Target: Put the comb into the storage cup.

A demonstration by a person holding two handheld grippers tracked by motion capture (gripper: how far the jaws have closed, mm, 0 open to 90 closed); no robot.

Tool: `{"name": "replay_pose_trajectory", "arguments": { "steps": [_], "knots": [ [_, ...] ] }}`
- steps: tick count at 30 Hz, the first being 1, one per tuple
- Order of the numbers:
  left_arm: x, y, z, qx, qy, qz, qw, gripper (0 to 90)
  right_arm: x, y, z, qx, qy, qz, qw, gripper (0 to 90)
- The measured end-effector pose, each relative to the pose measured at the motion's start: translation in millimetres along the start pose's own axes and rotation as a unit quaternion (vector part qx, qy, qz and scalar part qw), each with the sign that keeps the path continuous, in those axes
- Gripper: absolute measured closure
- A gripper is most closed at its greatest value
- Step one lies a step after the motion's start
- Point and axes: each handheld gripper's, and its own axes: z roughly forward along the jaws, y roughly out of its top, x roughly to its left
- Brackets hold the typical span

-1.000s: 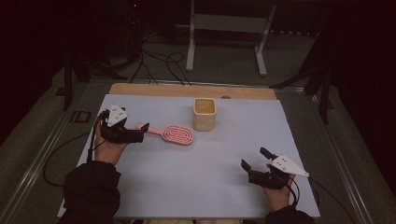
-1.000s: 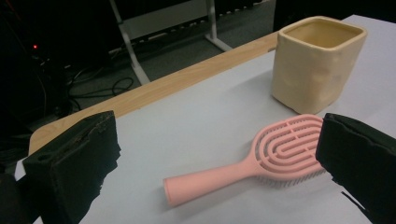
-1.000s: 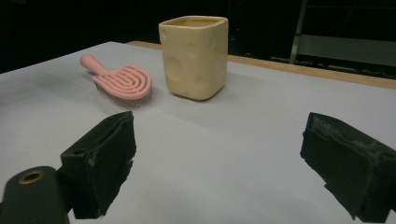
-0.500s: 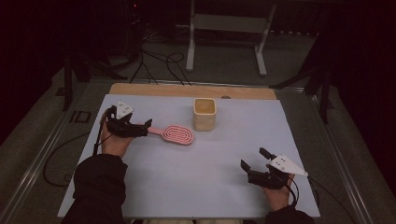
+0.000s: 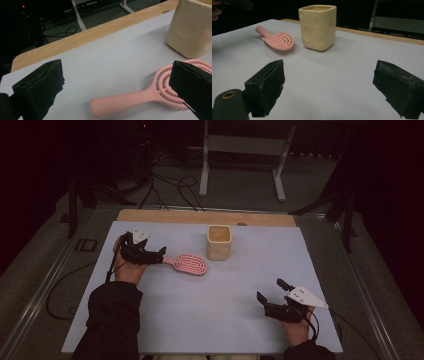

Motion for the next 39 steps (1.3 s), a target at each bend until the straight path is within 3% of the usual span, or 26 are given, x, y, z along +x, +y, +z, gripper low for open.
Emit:
{"name": "replay_pose_trajectory", "arguments": {
  "steps": [8,24,39],
  "knots": [
    [2.8,-0.2,10.1,0.004,0.011,-0.019,0.9998,0.2,0.0,-0.1,0.3,0.002,0.0,-0.001,1.0,10.1],
    [6.2,-4.0,26.8,0.037,0.019,-0.022,0.9989,0.2,0.8,-0.8,2.1,0.004,0.004,-0.001,1.0,10.1],
    [5.2,-7.8,36.2,0.05,0.027,-0.021,0.9982,0.3,1.6,-1.6,4.0,0.012,0.002,-0.002,0.9999,10.2]
  ]
}}
